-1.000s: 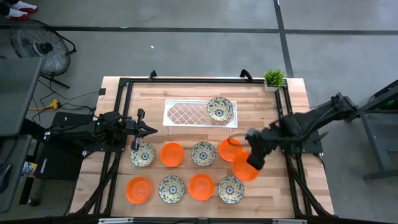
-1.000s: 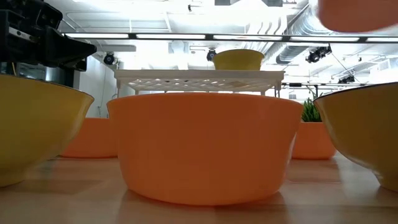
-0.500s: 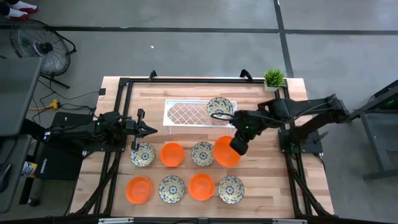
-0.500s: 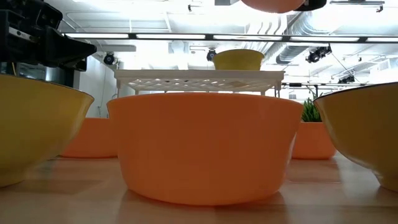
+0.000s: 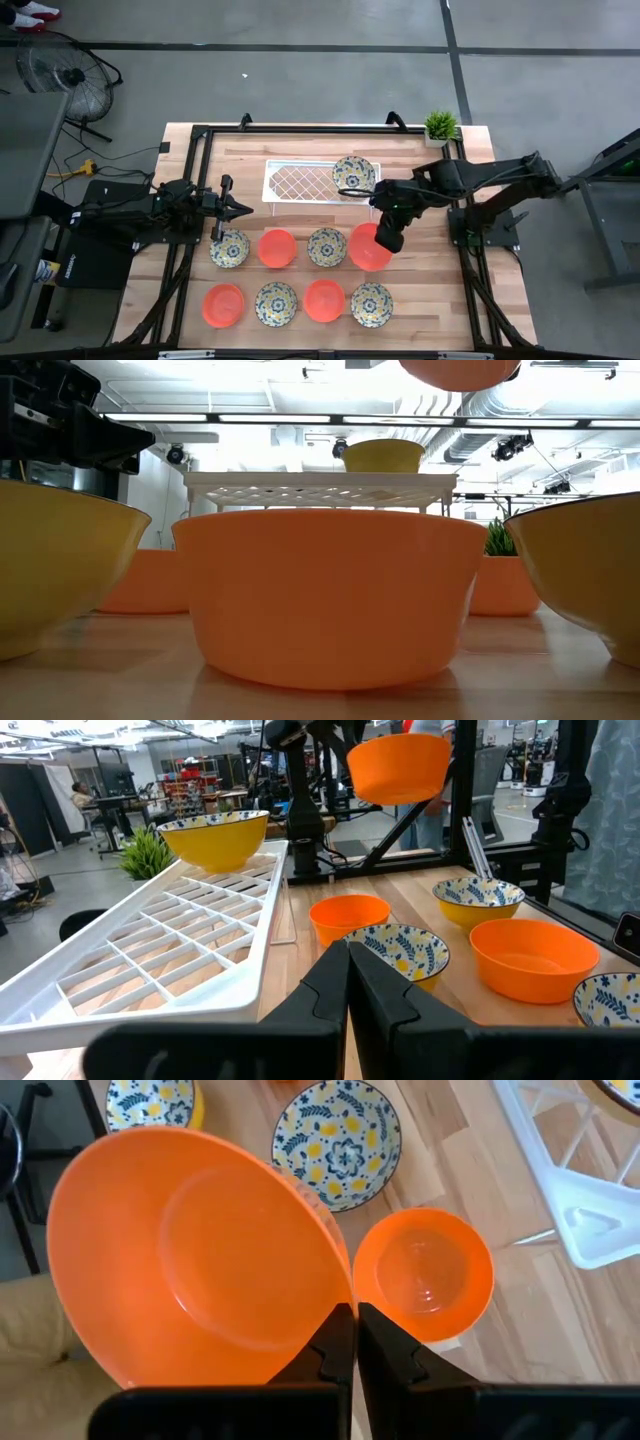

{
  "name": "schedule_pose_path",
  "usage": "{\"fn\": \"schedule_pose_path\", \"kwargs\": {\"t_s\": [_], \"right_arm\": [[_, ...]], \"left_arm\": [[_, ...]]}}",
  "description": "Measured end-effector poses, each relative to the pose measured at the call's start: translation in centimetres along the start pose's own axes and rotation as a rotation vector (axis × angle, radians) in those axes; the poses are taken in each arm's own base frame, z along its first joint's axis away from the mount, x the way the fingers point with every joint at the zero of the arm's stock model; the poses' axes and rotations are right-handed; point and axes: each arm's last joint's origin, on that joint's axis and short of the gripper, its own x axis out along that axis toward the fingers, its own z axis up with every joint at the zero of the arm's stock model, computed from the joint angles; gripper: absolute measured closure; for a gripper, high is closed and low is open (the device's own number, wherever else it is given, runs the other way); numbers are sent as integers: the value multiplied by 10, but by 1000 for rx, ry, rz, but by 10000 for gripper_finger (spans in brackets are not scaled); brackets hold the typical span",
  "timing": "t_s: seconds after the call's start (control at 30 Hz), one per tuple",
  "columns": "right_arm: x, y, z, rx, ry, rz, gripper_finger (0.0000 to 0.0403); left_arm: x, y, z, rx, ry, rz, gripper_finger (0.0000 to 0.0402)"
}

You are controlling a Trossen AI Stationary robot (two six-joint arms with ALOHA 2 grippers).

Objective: Pick & Place Mini bowls
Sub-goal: Put the orange bowl on the shelf

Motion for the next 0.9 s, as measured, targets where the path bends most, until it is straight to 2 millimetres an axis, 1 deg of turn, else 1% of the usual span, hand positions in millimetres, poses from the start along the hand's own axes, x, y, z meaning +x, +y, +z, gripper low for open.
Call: {"fn": "schedule_pose_path", "kwargs": {"t_s": [0.2,0.4,0.7,0.9], "right_arm": [[0,0,0,45,6,7,403],[0,-1,0,188,-18,-20,403],[0,-1,1,321,-29,-27,403],[0,-1,1,369,-30,-27,403]], "left_arm": [[0,0,0,0,0,1,401],[0,2,-1,-1,15,84,401],[0,4,-1,-1,26,155,401],[0,4,-1,-1,25,134,401]]}}
